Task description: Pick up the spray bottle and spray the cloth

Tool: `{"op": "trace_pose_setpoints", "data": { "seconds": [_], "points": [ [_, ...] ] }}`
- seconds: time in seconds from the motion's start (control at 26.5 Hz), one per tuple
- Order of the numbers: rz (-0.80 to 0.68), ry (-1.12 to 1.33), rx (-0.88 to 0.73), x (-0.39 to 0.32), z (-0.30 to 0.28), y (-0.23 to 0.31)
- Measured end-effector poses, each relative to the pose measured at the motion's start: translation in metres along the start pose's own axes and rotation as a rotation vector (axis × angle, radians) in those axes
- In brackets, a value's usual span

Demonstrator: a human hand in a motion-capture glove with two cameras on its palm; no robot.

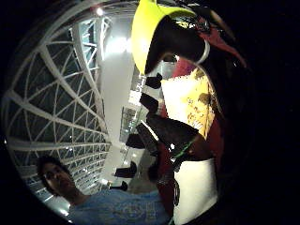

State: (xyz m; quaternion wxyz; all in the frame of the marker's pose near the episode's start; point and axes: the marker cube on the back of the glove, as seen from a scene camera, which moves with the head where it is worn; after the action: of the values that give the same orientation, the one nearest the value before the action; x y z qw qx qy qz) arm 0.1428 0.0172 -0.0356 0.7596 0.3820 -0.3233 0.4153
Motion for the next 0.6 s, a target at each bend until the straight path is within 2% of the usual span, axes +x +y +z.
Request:
{"op": "trace_pose_setpoints", "data": {
  "seconds": [0.3, 0.6],
  "points": [
    [0.069, -0.019, 0.137, 0.002, 0.019, -0.034],
    [0.011, -0.008, 0.149, 0.018, 0.035, -0.028]
  ]
}}
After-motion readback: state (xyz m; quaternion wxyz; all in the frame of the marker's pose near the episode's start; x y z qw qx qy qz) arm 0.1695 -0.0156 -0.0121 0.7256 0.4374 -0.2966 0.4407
